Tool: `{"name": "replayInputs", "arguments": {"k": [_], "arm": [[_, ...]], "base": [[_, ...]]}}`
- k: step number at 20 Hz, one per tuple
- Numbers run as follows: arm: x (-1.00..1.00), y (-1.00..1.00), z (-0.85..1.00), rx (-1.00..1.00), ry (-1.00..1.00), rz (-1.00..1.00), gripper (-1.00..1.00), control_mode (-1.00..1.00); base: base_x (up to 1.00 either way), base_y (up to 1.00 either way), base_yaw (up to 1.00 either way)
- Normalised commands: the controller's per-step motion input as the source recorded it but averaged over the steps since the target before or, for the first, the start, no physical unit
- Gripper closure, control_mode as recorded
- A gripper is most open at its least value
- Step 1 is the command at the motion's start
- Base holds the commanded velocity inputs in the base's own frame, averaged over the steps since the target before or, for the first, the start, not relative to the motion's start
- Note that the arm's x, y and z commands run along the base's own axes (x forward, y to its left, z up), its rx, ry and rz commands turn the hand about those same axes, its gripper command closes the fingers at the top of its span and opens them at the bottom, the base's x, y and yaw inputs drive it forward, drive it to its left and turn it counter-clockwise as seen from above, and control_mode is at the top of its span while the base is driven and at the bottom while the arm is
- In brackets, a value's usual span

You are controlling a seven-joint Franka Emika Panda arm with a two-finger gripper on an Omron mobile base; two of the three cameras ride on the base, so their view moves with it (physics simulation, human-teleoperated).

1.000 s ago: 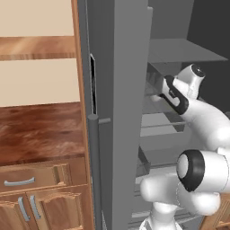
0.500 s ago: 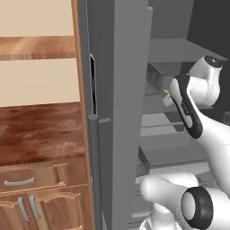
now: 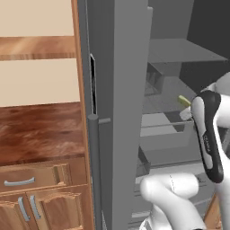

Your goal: Pick the egg and butter from the fridge and place them by the bowl for mixing.

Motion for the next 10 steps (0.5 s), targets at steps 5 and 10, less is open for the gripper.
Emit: {"name": "replayInputs", "arguments": {"k": [5,10], "arm": [[-0.32,0.00,-0.01,0.00,-0.17,0.02,1.00,-1.00],[0.00,0.00,0.00,0.00,0.00,0.00,1.00,1.00]], "base": [[0.00,0.00,0.00],[-1.00,-0.11,0.08]]}}
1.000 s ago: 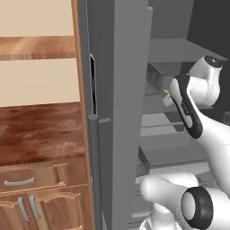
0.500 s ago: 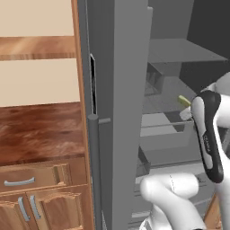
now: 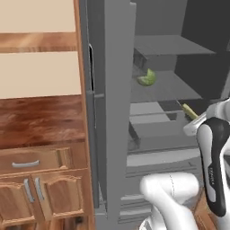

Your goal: Pick the egg and butter from the fridge and place them by the bowl for mixing.

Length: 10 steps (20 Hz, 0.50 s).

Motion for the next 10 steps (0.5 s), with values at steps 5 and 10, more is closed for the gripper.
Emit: {"name": "replayInputs", "arguments": {"k": [5,10], "arm": [[0.00,0.00,0.00,0.00,0.00,0.00,1.00,1.00],[0.00,0.00,0.00,0.00,0.00,0.00,1.00,1.00]], "base": [[-0.99,-0.12,-0.24],[-0.86,0.21,-0.74]]}}
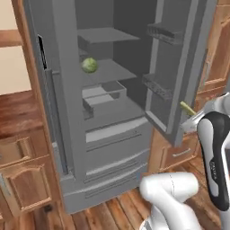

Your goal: Pick the egg and butter from the fridge and place them by the bowl for mixing.

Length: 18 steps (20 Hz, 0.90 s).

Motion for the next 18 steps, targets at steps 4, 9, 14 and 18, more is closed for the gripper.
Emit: {"name": "replayInputs", "arguments": {"k": [4,9,14,18], "arm": [[0.00,0.00,0.00,0.00,0.00,0.00,1.00,1.00],[0.00,0.00,0.00,0.00,0.00,0.00,1.00,1.00],[0.00,0.00,0.00,0.00,0.00,0.00,1.00,1.00],[0.00,0.00,0.00,0.00,0.00,0.00,1.00,1.00]], "base": [[-0.73,0.30,-0.85],[-0.48,0.22,-0.95],[-0.30,0.13,-1.00],[-0.26,0.02,-1.00]]}}
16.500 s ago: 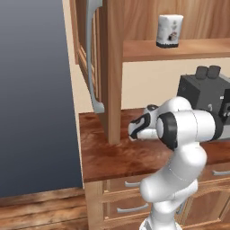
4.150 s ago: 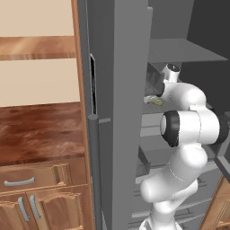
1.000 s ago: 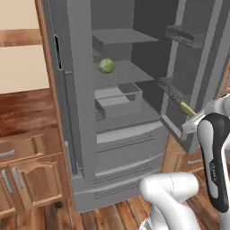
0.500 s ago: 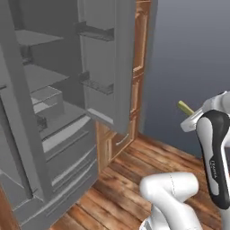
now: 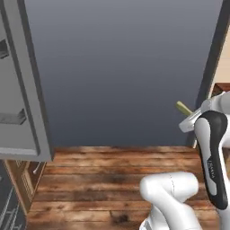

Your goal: Pick the egg and butter from the fridge and place them by the bowl for mixing.

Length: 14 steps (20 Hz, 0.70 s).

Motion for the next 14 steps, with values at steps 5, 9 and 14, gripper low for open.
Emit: {"name": "replayInputs", "arguments": {"k": [5,9,14], "arm": [[0.00,0.00,0.00,0.00,0.00,0.00,1.00,1.00],[0.00,0.00,0.00,0.00,0.00,0.00,1.00,1.00],[0.00,0.00,0.00,0.00,0.00,0.00,1.00,1.00]], "base": [[-0.15,0.00,-1.00],[0.12,-0.05,-0.69],[0.96,-0.02,0.00]]}}
